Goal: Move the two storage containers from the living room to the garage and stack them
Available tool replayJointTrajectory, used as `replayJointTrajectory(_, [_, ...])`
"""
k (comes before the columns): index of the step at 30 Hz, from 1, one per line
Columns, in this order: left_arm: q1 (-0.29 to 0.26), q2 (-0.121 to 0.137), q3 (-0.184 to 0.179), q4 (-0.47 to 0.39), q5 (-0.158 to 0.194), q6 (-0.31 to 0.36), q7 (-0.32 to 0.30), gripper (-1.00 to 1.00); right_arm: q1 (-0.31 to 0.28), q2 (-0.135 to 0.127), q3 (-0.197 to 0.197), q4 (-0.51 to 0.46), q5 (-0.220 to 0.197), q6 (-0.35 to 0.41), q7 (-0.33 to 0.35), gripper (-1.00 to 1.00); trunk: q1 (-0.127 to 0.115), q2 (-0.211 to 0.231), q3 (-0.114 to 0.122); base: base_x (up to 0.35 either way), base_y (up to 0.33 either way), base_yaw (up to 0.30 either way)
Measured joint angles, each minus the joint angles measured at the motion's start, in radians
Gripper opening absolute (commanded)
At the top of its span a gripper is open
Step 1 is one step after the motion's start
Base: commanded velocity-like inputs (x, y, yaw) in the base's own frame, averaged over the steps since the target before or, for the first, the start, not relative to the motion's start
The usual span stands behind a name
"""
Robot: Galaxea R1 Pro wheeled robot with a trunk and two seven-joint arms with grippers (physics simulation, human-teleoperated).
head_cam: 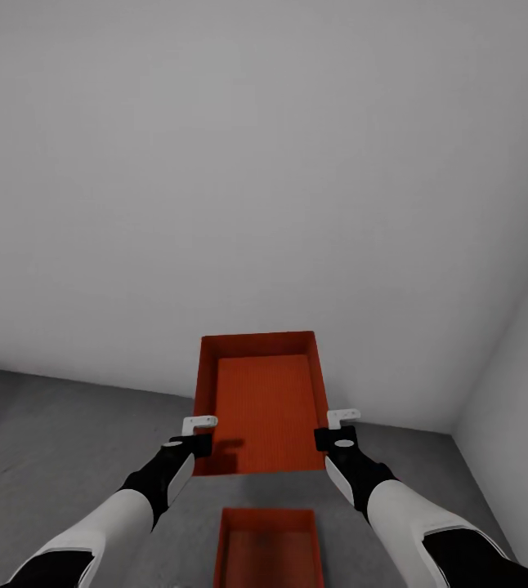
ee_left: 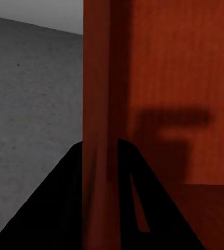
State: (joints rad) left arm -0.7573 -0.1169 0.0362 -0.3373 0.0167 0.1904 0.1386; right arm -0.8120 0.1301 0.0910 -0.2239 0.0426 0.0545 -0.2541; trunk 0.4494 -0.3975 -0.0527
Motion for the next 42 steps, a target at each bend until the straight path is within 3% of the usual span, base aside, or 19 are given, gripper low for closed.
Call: replayJointTrajectory(42, [0.0,0.001,-0.003,-0.006,0.0,0.007,0.0,-1.0,0.0,0.001,-0.004,0.0,0.001,0.0,0.0,-1.0,0.0,0.0,-0.066,0.0,0.0,0.0])
